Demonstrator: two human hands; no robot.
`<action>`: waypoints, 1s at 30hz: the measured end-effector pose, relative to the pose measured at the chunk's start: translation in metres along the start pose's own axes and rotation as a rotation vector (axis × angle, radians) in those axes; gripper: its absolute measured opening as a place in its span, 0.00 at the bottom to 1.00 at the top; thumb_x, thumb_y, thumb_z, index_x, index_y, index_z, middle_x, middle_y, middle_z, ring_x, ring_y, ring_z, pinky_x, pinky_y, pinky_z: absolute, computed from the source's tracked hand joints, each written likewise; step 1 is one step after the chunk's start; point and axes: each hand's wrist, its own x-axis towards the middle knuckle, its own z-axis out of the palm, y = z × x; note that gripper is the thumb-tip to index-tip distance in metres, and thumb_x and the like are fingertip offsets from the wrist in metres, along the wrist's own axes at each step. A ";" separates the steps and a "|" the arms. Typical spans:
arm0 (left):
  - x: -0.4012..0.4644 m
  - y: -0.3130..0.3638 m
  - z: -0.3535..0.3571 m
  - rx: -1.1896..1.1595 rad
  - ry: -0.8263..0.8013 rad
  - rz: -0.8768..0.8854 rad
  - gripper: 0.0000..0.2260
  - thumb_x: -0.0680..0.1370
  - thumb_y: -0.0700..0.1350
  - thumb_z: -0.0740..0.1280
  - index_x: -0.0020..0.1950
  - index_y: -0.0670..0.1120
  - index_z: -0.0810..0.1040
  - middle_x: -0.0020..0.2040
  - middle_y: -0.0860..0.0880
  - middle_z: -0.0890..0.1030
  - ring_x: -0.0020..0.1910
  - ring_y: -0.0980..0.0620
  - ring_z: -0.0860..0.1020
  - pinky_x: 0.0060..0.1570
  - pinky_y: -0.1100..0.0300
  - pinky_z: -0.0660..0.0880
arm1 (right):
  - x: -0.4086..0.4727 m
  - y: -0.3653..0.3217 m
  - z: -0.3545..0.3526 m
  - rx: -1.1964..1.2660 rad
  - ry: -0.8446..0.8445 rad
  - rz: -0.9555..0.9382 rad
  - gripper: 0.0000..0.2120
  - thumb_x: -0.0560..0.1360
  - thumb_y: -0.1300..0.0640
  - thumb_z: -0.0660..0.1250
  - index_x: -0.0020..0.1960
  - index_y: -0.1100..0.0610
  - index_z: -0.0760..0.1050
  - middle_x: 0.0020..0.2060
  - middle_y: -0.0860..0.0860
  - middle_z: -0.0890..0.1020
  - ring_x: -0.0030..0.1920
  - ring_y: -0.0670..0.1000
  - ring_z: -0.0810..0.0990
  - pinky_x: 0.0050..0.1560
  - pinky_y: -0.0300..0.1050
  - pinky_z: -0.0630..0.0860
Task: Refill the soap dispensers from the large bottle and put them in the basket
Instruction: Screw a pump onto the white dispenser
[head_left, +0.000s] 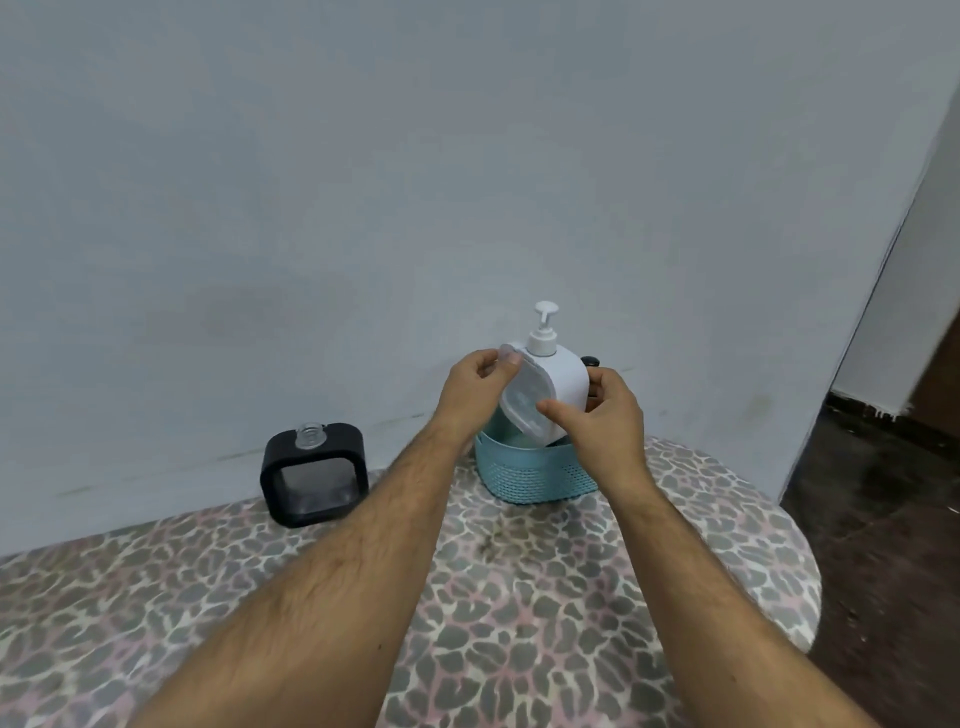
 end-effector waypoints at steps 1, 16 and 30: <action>0.005 -0.001 0.003 0.008 -0.008 -0.001 0.24 0.76 0.58 0.69 0.67 0.47 0.76 0.64 0.51 0.79 0.63 0.52 0.77 0.66 0.47 0.73 | 0.003 0.003 0.000 -0.019 0.003 0.003 0.24 0.66 0.55 0.80 0.57 0.52 0.75 0.48 0.44 0.82 0.50 0.47 0.82 0.48 0.48 0.82; 0.044 -0.026 0.026 0.250 -0.156 -0.225 0.11 0.78 0.51 0.64 0.50 0.42 0.75 0.46 0.45 0.79 0.46 0.48 0.78 0.51 0.52 0.78 | 0.013 0.028 0.009 -0.684 0.012 -0.089 0.25 0.63 0.42 0.79 0.55 0.52 0.78 0.48 0.47 0.81 0.51 0.52 0.78 0.53 0.53 0.73; 0.045 -0.025 0.033 0.578 -0.286 -0.186 0.11 0.81 0.48 0.63 0.49 0.39 0.77 0.41 0.45 0.79 0.37 0.49 0.75 0.39 0.56 0.72 | 0.017 0.019 0.011 -0.817 -0.114 -0.018 0.17 0.73 0.50 0.76 0.56 0.58 0.79 0.52 0.54 0.80 0.51 0.54 0.79 0.50 0.48 0.74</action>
